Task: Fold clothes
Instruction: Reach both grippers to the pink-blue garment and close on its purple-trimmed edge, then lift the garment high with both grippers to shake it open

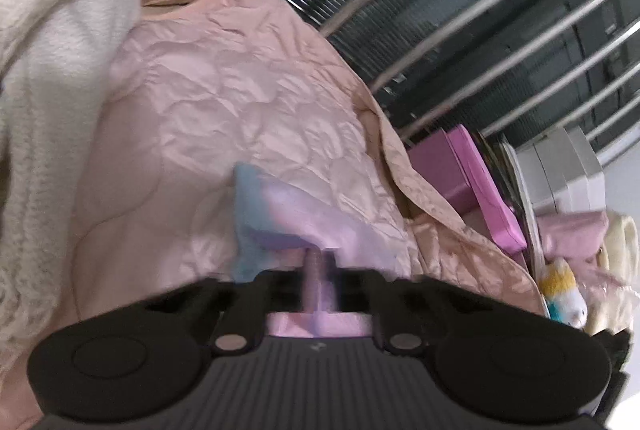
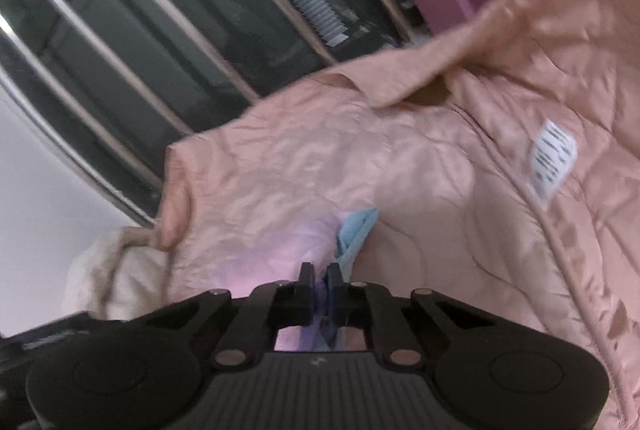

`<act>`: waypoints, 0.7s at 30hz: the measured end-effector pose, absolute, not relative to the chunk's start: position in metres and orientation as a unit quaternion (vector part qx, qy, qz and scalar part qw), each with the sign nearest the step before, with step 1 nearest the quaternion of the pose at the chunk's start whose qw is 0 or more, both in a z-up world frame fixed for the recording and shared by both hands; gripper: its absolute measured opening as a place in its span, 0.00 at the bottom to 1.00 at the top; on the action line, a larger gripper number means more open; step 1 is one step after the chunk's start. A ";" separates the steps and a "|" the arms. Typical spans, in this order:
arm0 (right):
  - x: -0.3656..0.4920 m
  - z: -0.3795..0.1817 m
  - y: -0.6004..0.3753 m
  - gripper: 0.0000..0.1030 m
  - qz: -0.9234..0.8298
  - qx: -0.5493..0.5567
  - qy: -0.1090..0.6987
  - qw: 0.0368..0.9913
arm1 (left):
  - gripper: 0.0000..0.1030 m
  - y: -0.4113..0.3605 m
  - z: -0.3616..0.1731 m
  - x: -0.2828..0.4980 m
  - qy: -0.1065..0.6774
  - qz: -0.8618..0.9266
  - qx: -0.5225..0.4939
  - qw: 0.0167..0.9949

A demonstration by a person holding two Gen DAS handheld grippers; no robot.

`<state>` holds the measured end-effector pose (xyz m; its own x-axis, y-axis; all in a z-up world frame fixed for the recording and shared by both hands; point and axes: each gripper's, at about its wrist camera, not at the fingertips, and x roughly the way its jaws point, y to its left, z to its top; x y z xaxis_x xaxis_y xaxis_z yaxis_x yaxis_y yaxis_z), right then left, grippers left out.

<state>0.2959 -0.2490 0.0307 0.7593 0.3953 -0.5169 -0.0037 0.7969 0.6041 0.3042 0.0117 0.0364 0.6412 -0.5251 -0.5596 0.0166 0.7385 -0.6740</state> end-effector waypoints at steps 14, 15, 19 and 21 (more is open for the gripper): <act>0.159 0.189 -0.246 0.04 0.209 0.252 0.166 0.930 | 0.01 0.035 0.188 0.160 0.203 -0.196 -0.322 0.904; 0.143 0.205 -0.246 0.04 0.216 0.246 0.148 0.933 | 0.01 0.035 0.208 0.141 0.181 -0.199 -0.315 0.910; 0.072 0.274 -0.246 0.04 0.240 0.207 0.074 0.945 | 0.01 0.038 0.292 0.061 0.095 -0.223 -0.295 0.924; 0.029 0.314 -0.242 0.04 0.249 0.179 0.034 0.951 | 0.01 0.037 0.334 0.016 0.054 -0.232 -0.279 0.930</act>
